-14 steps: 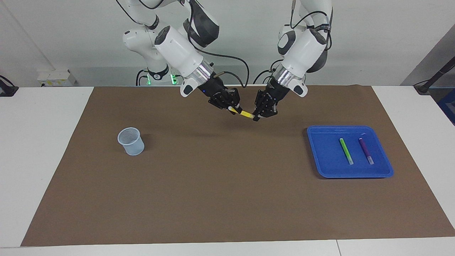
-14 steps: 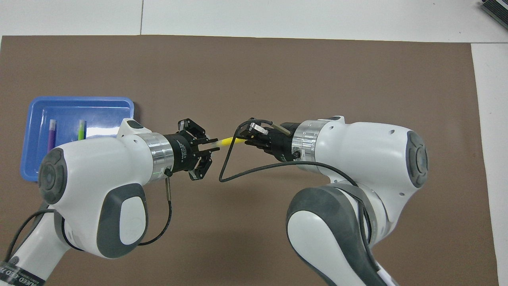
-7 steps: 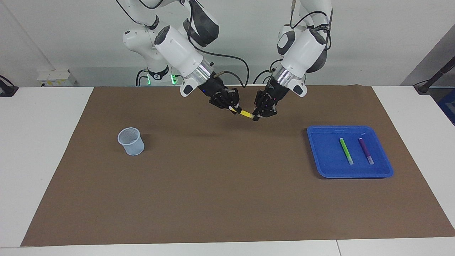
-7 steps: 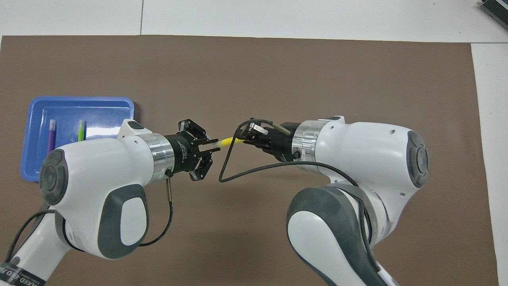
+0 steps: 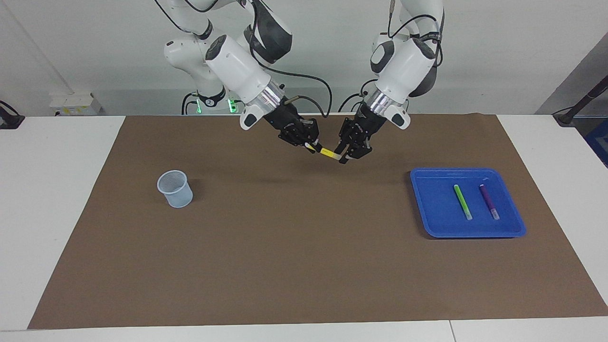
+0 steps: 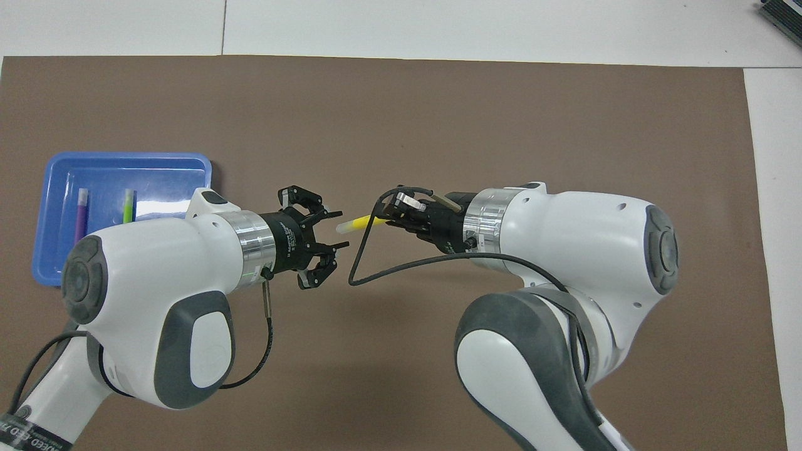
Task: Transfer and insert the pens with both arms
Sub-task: 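Open the left gripper and pull the yellow pen away with the right gripper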
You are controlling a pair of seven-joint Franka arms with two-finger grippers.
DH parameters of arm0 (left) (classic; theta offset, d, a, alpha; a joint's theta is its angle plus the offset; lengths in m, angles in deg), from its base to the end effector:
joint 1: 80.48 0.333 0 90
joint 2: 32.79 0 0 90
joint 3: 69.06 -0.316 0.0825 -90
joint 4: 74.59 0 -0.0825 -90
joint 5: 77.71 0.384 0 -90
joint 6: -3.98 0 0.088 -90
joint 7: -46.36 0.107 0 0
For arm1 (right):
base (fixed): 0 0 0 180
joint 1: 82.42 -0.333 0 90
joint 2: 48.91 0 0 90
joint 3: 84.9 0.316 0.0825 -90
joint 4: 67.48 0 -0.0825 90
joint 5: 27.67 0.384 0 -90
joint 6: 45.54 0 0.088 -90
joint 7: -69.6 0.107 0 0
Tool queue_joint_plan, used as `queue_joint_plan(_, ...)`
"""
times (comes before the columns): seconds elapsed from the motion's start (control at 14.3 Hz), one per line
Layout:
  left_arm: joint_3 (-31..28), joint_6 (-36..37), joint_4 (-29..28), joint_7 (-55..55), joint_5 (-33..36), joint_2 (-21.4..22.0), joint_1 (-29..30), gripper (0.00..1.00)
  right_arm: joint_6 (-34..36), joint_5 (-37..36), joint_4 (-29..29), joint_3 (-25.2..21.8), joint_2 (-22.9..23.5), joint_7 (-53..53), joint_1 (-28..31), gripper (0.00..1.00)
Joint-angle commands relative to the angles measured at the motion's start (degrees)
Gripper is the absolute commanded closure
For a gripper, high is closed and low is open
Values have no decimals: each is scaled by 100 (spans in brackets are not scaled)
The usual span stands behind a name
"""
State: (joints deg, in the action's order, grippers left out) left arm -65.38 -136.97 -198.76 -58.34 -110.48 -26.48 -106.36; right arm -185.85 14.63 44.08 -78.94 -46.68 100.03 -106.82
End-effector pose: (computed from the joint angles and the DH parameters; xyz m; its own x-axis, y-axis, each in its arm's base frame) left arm 0.4767 -0.2708 0.4855 -0.0531 0.8466 -0.5296 0.9748 0.1589 0.1564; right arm 0.5230 0.3060 0.5100 0.9018 -0.4231 -0.0882 -0.3692 -0.6482 -0.6659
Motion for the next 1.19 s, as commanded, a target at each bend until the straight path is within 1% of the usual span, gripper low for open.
queue_joint_plan(0.0,-69,-81,-204,-7,-72,230,-93,10,248,7,50,10,-73,-274,94,100)
queue_joint_plan(0.07,-78,-63,-204,2,-72,230,-93,10,475,-229,41,-16,-73,-536,111,100)
queue_joint_plan(0.21,-78,-20,-221,90,-72,248,-49,10,1160,-1192,-81,1,-90,-915,391,100)
queue_joint_plan(0.35,-78,-11,-361,597,-63,370,-23,11,1540,-1714,-117,1,-99,-1301,515,100)
queue_joint_plan(0.42,-78,-11,-527,1087,-63,484,-23,12,1741,-1864,-117,-16,-117,-1590,577,100)
queue_joint_plan(0.56,-78,85,-844,2387,-63,695,-23,13,2268,-2565,-152,-7,-152,-2205,831,100)
queue_joint_plan(0.7,-95,444,-898,3721,-63,766,21,13,2865,-3085,-327,-7,-152,-2759,1033,100)
queue_joint_plan(0.91,-104,1498,-872,6094,-45,872,643,15,3630,-3604,-520,-7,-266,-3541,1411,100)
queue_joint_plan(1.05,-104,1912,-863,7309,24,924,1153,17,4001,-4244,-574,-7,-389,-4104,1543,100)
queue_joint_plan(1.12,-113,2036,-863,7828,51,942,1381,19,4072,-4535,-574,-7,-433,-4429,1614,100)
